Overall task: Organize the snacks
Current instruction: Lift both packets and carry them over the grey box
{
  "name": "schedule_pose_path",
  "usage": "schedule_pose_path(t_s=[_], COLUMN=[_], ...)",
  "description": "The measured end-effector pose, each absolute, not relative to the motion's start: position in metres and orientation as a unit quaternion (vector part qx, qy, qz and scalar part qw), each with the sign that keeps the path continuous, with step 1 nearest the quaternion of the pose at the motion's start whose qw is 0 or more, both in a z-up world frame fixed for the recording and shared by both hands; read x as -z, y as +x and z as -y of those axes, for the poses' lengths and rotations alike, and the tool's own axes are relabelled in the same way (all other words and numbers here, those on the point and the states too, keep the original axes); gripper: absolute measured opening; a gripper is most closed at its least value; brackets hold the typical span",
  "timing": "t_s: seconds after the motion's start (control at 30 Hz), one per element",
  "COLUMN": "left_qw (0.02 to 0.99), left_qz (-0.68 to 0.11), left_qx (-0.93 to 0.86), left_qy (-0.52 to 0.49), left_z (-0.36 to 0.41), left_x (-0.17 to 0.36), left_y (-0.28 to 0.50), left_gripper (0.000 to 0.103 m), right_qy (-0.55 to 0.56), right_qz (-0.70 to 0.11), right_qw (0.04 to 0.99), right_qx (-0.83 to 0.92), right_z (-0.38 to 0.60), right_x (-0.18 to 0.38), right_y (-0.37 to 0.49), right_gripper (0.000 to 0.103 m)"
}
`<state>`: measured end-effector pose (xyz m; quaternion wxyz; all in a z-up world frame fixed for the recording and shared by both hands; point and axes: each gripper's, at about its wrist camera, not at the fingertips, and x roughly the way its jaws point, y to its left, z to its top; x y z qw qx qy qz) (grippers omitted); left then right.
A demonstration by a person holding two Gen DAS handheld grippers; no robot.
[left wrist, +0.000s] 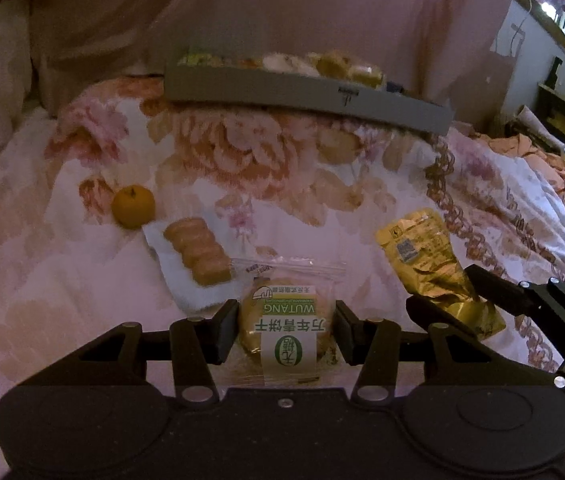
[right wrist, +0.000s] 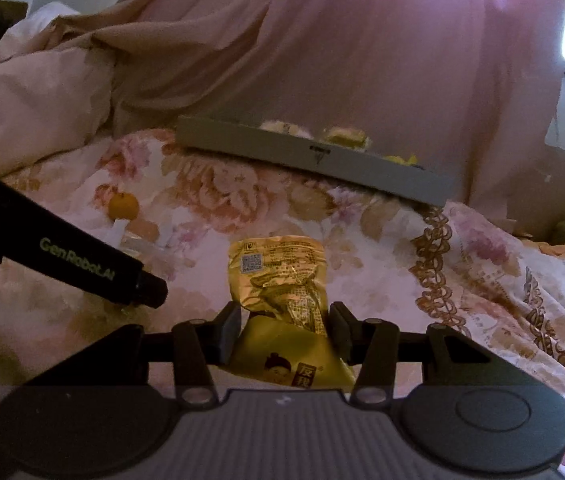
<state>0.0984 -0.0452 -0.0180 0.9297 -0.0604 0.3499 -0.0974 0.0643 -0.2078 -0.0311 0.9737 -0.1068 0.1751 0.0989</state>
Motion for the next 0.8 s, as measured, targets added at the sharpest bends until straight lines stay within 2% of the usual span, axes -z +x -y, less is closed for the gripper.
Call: schedule_pose_path(t_s=[0.37,0.8], left_qw=[0.941,0.940], left_qz=[-0.315,-0.312], left_qx=[0.094,0.102], left_qy=[-0.073,-0.094], left_z=[0.041,0.031], left_x=[-0.005,-0.008], left_y=[0.095,0.102], left_gripper=[0.052,0.052], right_qy=[-0.093,-0.065], right_qz=[-0.142,-0.114], right_qw=[0.980,0.985], right_qx=[-0.102,-0.108], right_z=[0.212,0.218], right_x=[0.020,0.011], right_y=[0.063,0.069], right_gripper=[0.053,0.053])
